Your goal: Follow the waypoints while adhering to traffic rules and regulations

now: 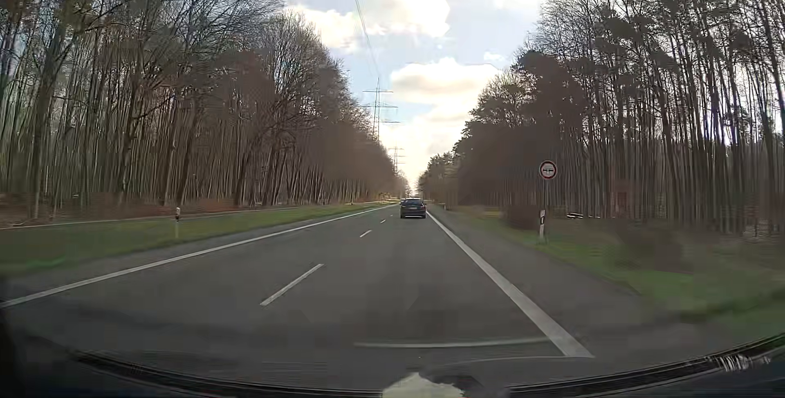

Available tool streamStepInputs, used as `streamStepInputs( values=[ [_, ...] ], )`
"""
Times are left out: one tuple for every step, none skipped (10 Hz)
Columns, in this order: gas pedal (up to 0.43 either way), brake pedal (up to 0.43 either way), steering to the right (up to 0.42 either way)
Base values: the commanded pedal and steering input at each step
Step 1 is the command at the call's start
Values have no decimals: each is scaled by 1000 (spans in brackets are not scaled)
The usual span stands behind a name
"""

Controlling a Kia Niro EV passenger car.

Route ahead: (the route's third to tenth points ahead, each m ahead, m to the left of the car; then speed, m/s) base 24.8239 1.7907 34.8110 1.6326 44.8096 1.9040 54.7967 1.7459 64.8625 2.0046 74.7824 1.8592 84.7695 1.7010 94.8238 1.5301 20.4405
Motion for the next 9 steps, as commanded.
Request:
streamStepInputs(
  values=[
    [169,0,1],
    [169,0,0],
    [169,0,0],
    [169,0,0],
    [169,0,0],
    [169,0,0],
    [169,0,0],
    [169,0,0],
    [169,0,0]
  ],
)
